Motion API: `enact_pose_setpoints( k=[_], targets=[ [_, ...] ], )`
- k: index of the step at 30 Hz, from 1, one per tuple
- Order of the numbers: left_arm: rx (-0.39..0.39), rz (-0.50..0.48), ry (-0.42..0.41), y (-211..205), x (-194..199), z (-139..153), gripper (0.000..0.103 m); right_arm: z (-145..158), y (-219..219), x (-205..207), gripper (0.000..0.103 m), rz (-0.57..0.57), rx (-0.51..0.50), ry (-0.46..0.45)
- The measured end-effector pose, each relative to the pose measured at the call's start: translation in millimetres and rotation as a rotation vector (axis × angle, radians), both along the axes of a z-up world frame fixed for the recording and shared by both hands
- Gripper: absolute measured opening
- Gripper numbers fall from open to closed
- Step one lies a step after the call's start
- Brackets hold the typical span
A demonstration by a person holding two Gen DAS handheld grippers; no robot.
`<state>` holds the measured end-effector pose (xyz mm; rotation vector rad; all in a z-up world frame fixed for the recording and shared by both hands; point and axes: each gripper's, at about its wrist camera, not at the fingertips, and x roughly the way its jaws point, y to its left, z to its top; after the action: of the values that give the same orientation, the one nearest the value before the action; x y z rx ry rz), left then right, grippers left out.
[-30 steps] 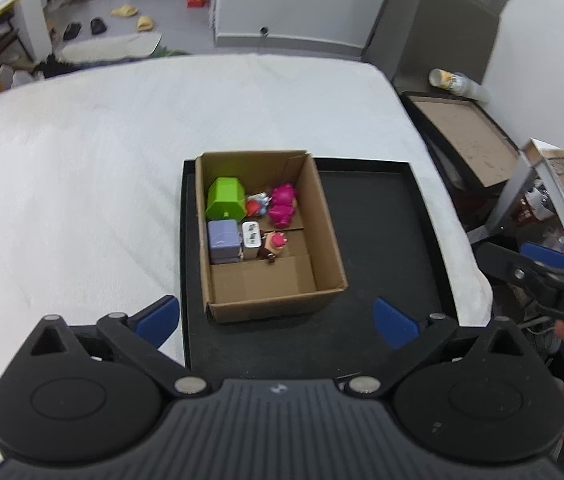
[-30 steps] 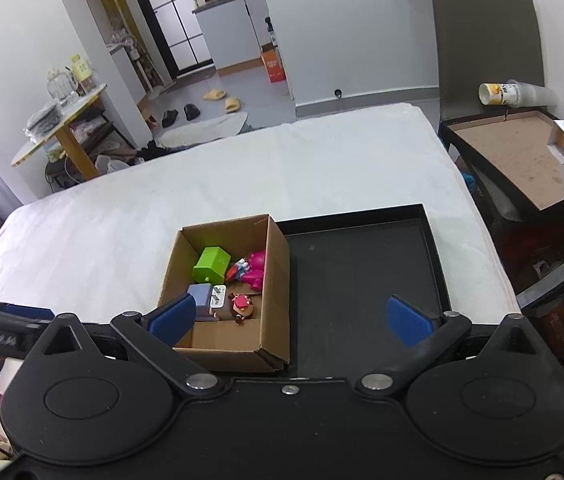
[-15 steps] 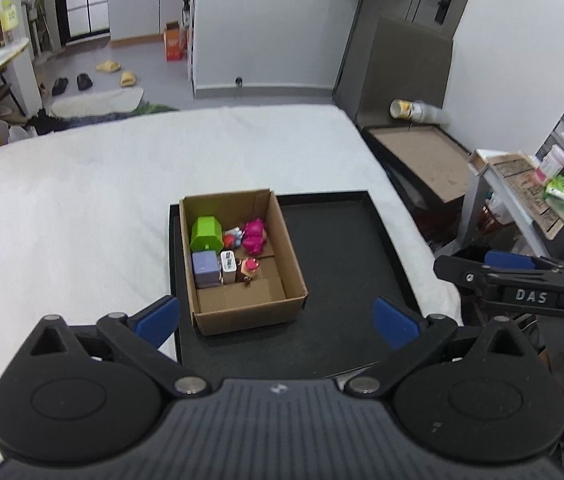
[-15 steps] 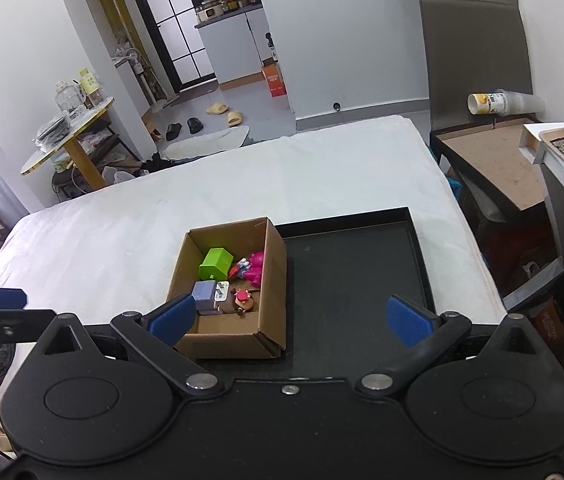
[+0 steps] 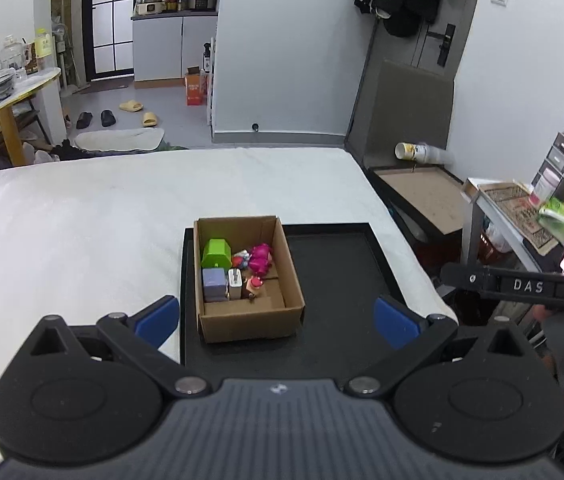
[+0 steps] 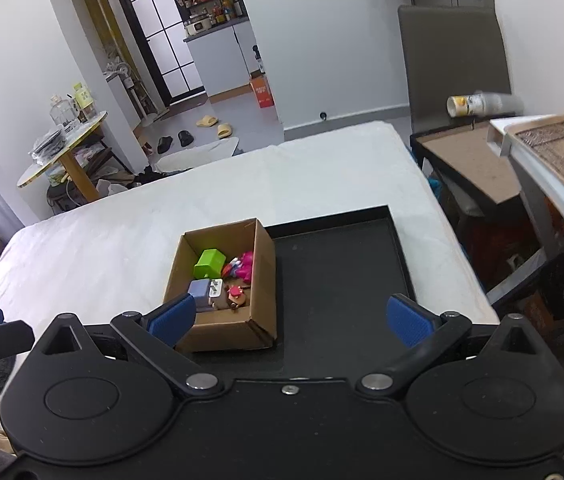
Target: Organize rigid objects
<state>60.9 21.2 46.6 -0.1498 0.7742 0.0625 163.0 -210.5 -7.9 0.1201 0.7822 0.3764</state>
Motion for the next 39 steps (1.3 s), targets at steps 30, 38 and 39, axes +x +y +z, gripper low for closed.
enact_pose_setpoints(
  k=[30,38,39],
  targets=[
    [0.024,0.016,-0.036,-9,-44,-38,0.103,-11,8,-72,0.103,0.060,-0.079,-0.028],
    [0.010,-0.019,-0.032,-12,-48,-42,0.103,-11,5,-81,0.103,0.036,-0.064,-0.028],
    [0.007,-0.020,-0.031,-12,-48,-42,0.103,-11,5,-81,0.103,0.033,-0.061,-0.028]
  ],
)
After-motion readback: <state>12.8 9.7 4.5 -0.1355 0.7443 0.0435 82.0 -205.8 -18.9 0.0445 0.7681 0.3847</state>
